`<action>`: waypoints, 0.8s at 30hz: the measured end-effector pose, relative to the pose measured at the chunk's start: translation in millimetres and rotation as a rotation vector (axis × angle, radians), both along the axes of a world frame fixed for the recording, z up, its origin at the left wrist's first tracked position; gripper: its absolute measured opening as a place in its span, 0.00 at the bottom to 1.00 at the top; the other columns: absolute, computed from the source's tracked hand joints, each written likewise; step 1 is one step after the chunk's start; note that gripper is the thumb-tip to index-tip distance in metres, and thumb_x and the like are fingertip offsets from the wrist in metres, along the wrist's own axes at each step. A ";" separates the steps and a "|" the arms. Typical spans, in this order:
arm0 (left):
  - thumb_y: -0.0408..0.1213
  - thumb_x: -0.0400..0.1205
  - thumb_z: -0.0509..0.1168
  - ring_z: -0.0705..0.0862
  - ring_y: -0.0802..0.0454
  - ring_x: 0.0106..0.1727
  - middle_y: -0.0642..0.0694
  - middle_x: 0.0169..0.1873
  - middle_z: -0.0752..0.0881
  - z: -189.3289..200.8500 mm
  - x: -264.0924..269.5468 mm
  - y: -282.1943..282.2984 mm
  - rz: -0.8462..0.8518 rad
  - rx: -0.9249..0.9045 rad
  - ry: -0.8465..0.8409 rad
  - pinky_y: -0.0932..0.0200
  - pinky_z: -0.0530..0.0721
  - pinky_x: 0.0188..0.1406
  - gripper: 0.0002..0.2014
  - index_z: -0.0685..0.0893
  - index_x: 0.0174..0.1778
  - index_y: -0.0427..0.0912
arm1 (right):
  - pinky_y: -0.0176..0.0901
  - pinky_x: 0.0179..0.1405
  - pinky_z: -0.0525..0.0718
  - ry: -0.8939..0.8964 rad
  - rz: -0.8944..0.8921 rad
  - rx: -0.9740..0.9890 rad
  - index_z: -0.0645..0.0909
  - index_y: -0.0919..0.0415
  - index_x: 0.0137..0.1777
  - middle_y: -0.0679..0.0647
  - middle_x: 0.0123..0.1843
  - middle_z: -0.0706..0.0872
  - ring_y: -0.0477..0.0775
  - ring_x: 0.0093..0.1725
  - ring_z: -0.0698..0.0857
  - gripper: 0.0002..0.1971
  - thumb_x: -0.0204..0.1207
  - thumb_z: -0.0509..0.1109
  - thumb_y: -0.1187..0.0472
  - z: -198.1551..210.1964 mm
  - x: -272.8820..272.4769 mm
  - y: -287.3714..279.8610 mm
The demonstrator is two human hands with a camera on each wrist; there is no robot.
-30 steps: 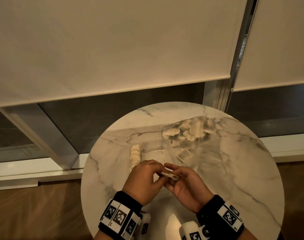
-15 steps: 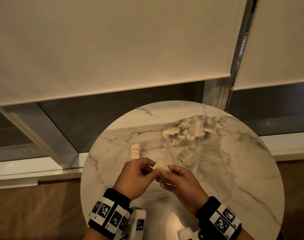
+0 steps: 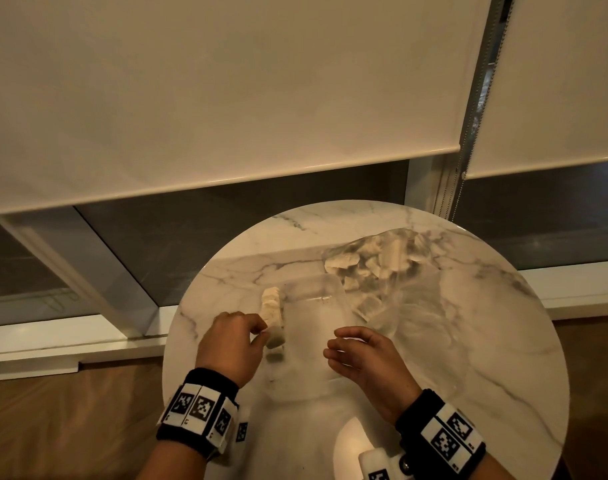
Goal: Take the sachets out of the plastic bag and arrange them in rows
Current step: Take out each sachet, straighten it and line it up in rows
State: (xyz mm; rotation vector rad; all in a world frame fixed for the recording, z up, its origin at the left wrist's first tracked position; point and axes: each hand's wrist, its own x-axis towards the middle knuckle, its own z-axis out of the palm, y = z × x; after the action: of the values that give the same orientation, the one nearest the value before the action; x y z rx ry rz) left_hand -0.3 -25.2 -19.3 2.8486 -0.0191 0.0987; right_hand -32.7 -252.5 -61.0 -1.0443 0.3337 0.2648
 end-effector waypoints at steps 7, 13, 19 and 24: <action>0.59 0.77 0.69 0.70 0.51 0.66 0.58 0.62 0.77 -15.3 0.6 -5.2 -0.040 0.174 0.193 0.52 0.72 0.66 0.10 0.90 0.48 0.63 | 0.51 0.49 0.89 0.002 0.010 -0.001 0.83 0.69 0.57 0.66 0.46 0.88 0.64 0.48 0.90 0.09 0.78 0.70 0.75 -1.3 1.1 -1.3; 0.58 0.78 0.67 0.64 0.49 0.74 0.57 0.73 0.70 -21.2 10.9 -11.4 -0.010 0.285 0.216 0.45 0.63 0.72 0.11 0.89 0.53 0.64 | 0.51 0.48 0.89 0.009 0.022 0.015 0.83 0.70 0.57 0.66 0.45 0.88 0.63 0.47 0.90 0.10 0.78 0.69 0.75 -0.9 0.7 -2.9; 0.53 0.80 0.66 0.51 0.43 0.85 0.50 0.86 0.56 -25.6 27.5 -8.0 0.013 0.430 0.208 0.40 0.59 0.80 0.13 0.89 0.58 0.58 | 0.50 0.48 0.89 0.005 0.021 0.025 0.83 0.70 0.58 0.66 0.45 0.87 0.64 0.47 0.90 0.10 0.78 0.69 0.76 -0.9 0.3 -3.3; 0.47 0.79 0.65 0.71 0.48 0.76 0.52 0.74 0.76 -26.0 37.0 -5.9 0.021 0.446 0.261 0.45 0.73 0.69 0.14 0.87 0.60 0.54 | 0.50 0.48 0.90 0.002 0.023 0.025 0.82 0.71 0.58 0.67 0.45 0.87 0.64 0.47 0.90 0.10 0.78 0.68 0.76 -0.5 0.6 -2.4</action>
State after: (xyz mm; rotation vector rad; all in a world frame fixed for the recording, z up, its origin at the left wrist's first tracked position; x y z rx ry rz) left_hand 36.8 -31.1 -45.3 3.2808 0.0497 -0.3125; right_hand -32.1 -254.9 -61.5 -1.0233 0.3199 0.2902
